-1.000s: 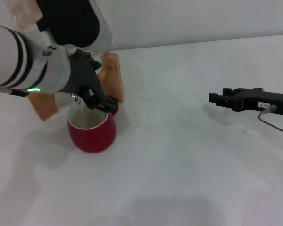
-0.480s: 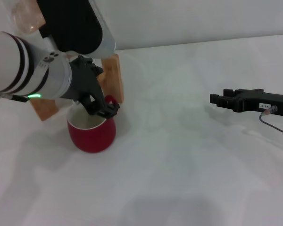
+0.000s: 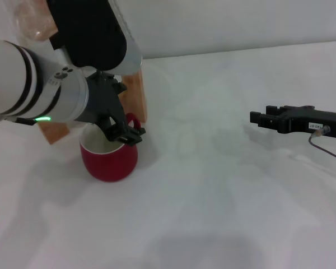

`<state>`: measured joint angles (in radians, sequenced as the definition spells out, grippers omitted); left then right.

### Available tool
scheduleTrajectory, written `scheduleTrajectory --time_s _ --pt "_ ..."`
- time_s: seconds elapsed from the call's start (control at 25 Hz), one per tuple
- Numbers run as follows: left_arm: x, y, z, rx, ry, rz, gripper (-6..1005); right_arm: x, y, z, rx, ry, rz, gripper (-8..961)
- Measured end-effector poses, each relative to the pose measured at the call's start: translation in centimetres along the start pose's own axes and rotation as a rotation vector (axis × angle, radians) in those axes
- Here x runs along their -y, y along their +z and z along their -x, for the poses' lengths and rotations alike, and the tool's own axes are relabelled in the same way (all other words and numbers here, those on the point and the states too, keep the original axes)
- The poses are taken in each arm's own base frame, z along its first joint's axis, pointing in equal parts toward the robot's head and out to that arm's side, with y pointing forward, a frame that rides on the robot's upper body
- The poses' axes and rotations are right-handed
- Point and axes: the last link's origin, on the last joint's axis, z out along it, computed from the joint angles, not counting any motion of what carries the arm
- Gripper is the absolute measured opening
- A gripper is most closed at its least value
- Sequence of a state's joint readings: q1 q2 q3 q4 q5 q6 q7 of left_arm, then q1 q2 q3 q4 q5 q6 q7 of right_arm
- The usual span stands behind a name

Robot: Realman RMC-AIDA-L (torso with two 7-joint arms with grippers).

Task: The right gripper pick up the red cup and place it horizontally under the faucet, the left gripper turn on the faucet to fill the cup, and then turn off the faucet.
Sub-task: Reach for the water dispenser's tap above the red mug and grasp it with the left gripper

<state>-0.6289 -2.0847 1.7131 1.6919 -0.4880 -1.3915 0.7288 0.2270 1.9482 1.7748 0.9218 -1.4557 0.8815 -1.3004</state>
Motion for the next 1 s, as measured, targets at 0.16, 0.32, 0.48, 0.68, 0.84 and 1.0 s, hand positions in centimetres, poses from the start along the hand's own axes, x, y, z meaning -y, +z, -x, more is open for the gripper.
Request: scheduleTrajectory --time_s 0.16,0.32,0.48,0.68,0.84,1.0 --pt "-0.1 0.0 0.0 0.004 0.006 0.0 886 0.0 0.0 0.0 -0.001 0.0 0.002 548" --pt "0.0 0.0 -0.1 0.0 0.009 -0.007 886 0.0 0.0 0.0 -0.001 0.0 0.003 548" --pt "0.1 -0.1 -0.4 -0.01 0.015 -0.02 886 0.2 -0.2 0.0 0.002 0.006 -0.002 548" --pt "-0.1 -0.5 -0.9 -0.012 0.033 -0.049 886 0.3 -0.2 -0.2 0.001 0.01 -0.004 548" --pt "-1.0 -0.9 -1.0 -0.007 0.047 -0.066 886 0.3 -0.3 -0.2 0.001 0.011 -0.005 548" --pt "-2.0 -1.8 -0.3 -0.031 0.031 -0.073 886 0.5 -0.5 0.0 0.011 0.015 -0.004 548"
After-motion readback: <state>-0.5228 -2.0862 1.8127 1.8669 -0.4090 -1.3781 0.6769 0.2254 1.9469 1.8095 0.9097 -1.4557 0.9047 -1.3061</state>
